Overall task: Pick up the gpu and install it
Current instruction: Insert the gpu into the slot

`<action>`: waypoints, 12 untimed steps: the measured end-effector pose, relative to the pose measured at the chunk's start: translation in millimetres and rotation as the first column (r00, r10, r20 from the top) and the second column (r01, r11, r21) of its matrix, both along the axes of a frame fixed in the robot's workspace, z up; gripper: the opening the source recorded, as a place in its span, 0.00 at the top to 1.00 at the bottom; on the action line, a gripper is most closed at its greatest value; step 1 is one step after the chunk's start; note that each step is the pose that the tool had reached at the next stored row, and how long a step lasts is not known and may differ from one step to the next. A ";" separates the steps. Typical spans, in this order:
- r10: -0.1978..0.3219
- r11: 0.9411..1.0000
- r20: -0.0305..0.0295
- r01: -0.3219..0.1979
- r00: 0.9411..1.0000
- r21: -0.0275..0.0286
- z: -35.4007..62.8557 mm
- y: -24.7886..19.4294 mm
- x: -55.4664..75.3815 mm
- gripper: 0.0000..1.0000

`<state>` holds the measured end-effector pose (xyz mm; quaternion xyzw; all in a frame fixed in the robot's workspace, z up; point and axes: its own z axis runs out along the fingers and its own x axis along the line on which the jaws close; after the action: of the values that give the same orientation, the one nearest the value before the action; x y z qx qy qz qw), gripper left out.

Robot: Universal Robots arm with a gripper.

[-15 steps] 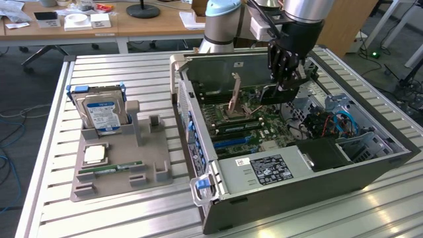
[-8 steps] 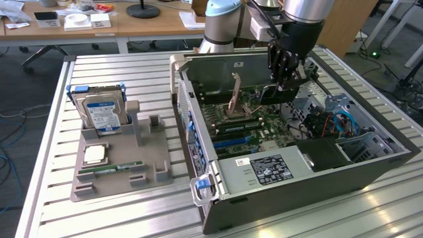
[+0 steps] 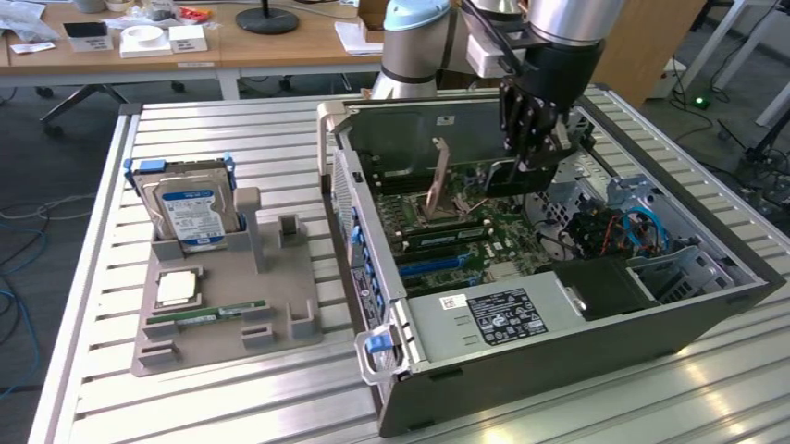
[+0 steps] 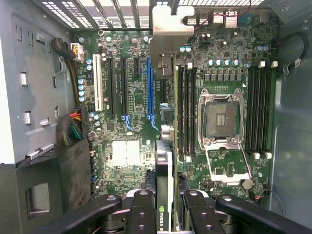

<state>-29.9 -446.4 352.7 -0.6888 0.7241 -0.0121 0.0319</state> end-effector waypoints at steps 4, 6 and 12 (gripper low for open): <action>0.000 1.000 0.000 0.000 1.000 0.000 -2.1 0.0 -0.1 0.73; 0.000 1.000 0.000 0.000 1.000 0.000 -2.2 0.0 -0.1 0.73; 0.000 1.000 0.000 0.000 1.000 0.000 -2.4 0.0 -0.2 0.73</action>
<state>-30.0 -446.4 350.3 -0.6888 0.7241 -0.0121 0.0319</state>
